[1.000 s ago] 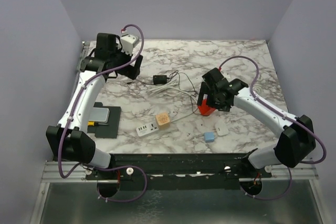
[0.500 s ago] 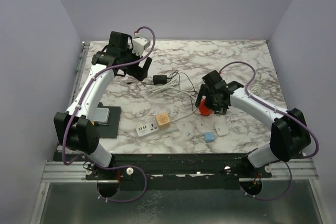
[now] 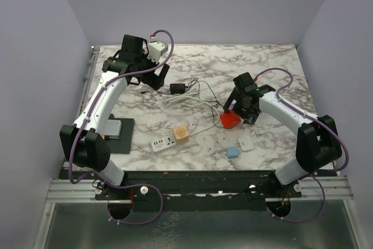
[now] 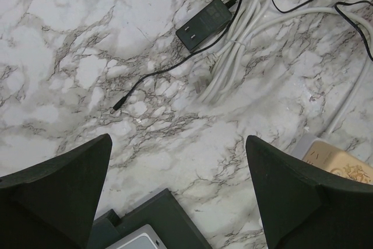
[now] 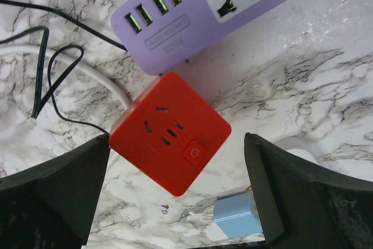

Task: Insert the plug
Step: Pick up the plug from the center of the board.

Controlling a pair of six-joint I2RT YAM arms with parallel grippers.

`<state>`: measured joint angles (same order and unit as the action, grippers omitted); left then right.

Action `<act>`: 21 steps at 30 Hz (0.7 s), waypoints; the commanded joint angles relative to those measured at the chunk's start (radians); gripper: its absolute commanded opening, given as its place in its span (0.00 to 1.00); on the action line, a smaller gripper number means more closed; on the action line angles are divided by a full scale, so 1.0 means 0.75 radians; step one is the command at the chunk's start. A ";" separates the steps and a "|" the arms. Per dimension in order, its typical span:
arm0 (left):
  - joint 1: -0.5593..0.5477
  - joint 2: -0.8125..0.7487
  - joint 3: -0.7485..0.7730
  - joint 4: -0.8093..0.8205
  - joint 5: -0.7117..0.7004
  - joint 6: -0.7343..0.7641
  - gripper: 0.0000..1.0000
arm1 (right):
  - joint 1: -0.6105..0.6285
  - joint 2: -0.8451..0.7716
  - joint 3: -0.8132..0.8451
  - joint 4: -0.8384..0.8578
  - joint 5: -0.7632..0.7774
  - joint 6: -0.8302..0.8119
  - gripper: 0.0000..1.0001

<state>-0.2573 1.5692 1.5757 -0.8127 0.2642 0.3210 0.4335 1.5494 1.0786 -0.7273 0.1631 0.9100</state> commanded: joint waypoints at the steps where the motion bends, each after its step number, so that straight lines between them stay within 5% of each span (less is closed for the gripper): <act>1: -0.001 -0.046 0.015 -0.029 -0.027 0.037 0.99 | -0.035 0.039 -0.008 0.000 -0.025 0.029 1.00; 15: -0.002 -0.058 -0.005 -0.025 -0.049 0.055 0.99 | -0.038 0.123 -0.016 0.084 -0.105 0.044 0.99; 21: -0.001 -0.063 -0.013 -0.025 -0.049 0.057 0.99 | -0.039 0.115 -0.048 0.124 -0.063 -0.004 0.81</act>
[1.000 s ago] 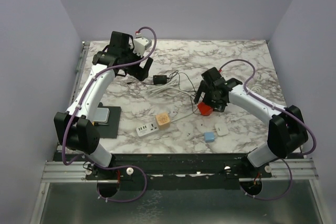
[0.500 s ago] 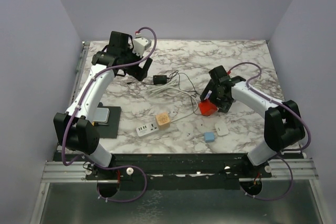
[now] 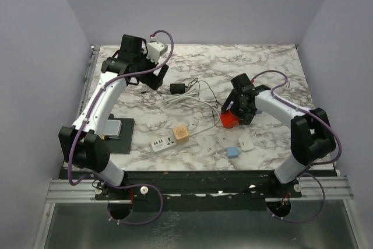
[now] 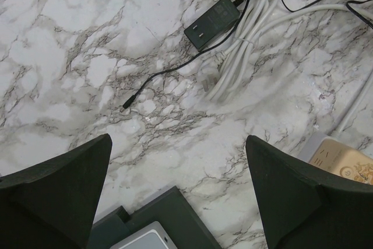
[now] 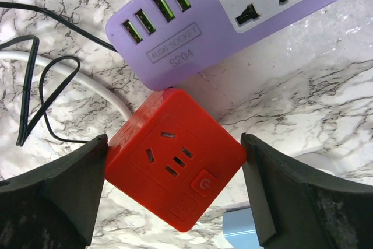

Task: Insert the plug
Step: Pick up the plug from the center of the board.

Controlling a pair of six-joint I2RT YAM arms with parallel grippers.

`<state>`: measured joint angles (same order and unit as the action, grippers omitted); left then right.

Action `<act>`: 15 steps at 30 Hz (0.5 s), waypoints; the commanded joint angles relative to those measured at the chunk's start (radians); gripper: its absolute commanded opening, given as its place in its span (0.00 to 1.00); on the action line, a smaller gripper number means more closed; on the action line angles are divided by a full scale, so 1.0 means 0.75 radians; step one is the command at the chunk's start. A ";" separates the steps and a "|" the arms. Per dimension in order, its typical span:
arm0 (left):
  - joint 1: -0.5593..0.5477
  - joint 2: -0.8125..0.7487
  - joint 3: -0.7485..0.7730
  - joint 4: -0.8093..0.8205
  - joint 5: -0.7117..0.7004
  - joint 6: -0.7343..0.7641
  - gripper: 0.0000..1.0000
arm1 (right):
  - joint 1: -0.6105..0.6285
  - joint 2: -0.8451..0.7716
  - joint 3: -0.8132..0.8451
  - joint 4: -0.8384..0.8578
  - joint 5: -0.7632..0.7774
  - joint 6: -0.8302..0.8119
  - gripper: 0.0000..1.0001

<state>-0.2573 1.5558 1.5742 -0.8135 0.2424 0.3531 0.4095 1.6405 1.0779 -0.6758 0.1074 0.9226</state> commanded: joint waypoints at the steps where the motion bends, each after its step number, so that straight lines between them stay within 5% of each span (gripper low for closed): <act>1: -0.002 -0.046 -0.012 -0.024 -0.018 0.014 0.99 | -0.006 -0.010 -0.058 0.062 0.022 -0.029 0.75; 5: -0.004 -0.052 -0.007 -0.023 -0.008 0.013 0.99 | -0.006 -0.056 -0.092 0.104 0.059 -0.080 0.53; 15: -0.009 -0.062 0.058 -0.024 0.065 0.012 0.99 | -0.006 -0.290 -0.057 0.250 -0.114 -0.374 0.43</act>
<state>-0.2577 1.5555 1.5749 -0.8139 0.2440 0.3561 0.4084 1.5135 1.0008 -0.5705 0.1009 0.7628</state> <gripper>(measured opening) 0.989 0.873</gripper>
